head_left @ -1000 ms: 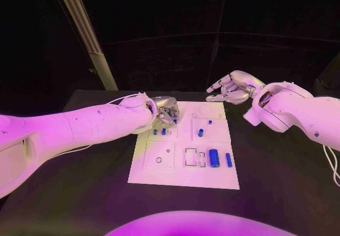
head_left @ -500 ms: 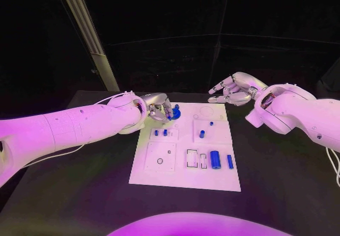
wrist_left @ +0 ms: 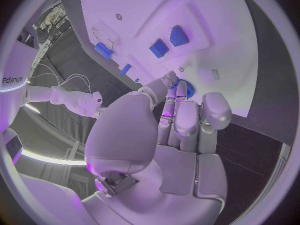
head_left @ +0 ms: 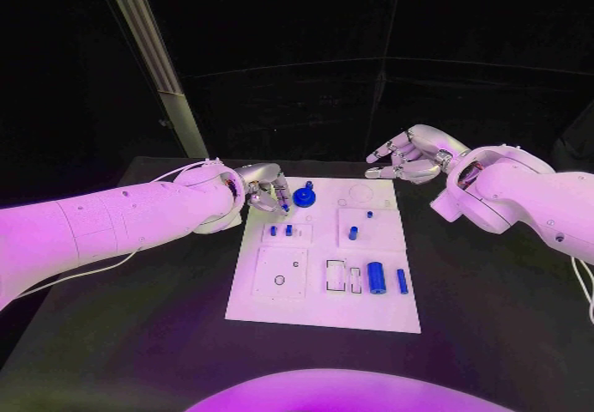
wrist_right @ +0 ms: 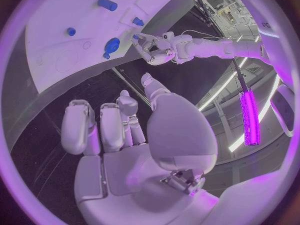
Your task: Assemble the parts on the task board
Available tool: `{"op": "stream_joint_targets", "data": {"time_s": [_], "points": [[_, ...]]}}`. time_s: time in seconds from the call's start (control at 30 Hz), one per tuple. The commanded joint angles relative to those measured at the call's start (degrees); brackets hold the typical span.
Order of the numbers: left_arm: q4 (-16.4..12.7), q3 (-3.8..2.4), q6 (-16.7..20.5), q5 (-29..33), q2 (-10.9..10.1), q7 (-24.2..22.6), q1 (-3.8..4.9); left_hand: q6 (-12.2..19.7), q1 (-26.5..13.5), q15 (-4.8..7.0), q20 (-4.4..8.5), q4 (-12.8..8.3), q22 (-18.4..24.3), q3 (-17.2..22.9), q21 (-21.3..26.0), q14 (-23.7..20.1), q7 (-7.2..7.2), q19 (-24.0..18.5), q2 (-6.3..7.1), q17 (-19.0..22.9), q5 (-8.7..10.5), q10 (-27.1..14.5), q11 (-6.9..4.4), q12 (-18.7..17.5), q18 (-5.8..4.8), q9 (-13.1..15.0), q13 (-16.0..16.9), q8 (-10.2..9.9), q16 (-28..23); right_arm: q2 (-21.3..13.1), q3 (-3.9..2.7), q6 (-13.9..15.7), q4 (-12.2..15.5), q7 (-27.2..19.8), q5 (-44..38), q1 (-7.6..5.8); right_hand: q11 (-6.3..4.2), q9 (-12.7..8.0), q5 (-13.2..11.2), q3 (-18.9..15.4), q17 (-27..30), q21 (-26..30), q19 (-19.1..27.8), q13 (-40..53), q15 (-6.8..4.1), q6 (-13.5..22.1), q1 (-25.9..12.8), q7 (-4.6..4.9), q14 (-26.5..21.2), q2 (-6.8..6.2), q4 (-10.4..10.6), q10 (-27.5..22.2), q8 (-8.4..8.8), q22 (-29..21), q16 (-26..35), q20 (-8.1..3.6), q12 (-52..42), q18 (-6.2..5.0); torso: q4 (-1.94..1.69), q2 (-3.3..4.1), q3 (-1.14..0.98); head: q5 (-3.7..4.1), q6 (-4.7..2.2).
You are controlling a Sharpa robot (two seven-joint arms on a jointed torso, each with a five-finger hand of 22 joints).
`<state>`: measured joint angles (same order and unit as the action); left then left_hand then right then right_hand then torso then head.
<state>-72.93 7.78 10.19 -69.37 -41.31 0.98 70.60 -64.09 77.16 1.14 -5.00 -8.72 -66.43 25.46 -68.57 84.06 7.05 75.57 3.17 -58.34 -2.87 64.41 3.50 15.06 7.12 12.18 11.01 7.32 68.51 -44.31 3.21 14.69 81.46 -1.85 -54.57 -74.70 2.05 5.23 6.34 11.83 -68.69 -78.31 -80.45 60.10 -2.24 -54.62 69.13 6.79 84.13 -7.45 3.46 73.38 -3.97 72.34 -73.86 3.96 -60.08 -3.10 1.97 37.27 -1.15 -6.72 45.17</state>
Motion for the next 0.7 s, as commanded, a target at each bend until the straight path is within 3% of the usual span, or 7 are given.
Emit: {"op": "stream_joint_targets", "data": {"time_s": [0.03, 0.27, 0.7], "points": [[0.19, -0.06, -2.47, 0.5, 0.04, 1.14, 0.11, -0.3, -0.5, 0.08, 0.1, -0.22, -0.03, -0.17, -0.3, 0.87, 0.13, 0.26, 0.0, 0.08, 0.09, 0.19, -0.01, -0.35, -1.07, 0.05, -0.13, 0.05, 0.33, -0.01, -0.03, -0.26, 0.07, -0.13, 0.16, -0.09, -0.02, 0.07, 0.16, 0.23, -0.07, 0.29, 0.11, 0.07, -0.07, -0.1, -0.09, 0.06, 1.09, -0.04, 0.24, -0.13, 0.23, 0.01, 0.07, 0.11, -0.25, -0.95, 0.1, 0.0, -0.04, -0.08, 0.01], [1.08, -0.03, -5.19, 0.5, 0.83, 3.24, 0.11, -0.29, -0.78, 0.07, 0.08, -0.14, 0.18, -0.22, -0.09, 0.78, 0.13, 0.05, 0.08, 0.44, 0.09, 0.12, 0.01, -0.45, -1.0, -0.04, -0.32, -0.1, 0.15, -0.01, -0.03, -0.28, 0.14, -0.09, 0.16, -0.09, -0.02, 0.07, 0.16, 0.23, -0.07, 0.29, 0.11, 0.07, -0.07, -0.1, -0.09, 0.06, 1.09, -0.04, 0.24, -0.13, 0.23, 0.01, 0.07, 0.11, -0.25, -0.95, 0.12, -0.01, 0.01, -0.13, 0.12], [2.14, -0.01, -4.95, 0.16, 1.89, 4.43, 0.09, -0.25, -0.83, 0.07, 0.07, -0.14, 0.32, -0.19, 0.05, 0.73, 0.14, -0.08, 0.06, 0.62, 0.08, 0.08, 0.01, -0.5, -0.96, -0.09, -0.41, -0.18, 0.04, 0.02, -0.03, -0.24, 0.25, -0.32, 0.16, -0.09, -0.02, 0.1, 0.23, 0.29, -0.07, 0.27, 0.03, 0.1, -0.07, -0.13, -0.12, 0.06, 1.1, 0.07, 0.22, -0.09, 0.22, 0.08, 0.13, 0.1, -0.35, -0.93, 0.15, 0.04, 0.01, -0.08, 0.13]]}}
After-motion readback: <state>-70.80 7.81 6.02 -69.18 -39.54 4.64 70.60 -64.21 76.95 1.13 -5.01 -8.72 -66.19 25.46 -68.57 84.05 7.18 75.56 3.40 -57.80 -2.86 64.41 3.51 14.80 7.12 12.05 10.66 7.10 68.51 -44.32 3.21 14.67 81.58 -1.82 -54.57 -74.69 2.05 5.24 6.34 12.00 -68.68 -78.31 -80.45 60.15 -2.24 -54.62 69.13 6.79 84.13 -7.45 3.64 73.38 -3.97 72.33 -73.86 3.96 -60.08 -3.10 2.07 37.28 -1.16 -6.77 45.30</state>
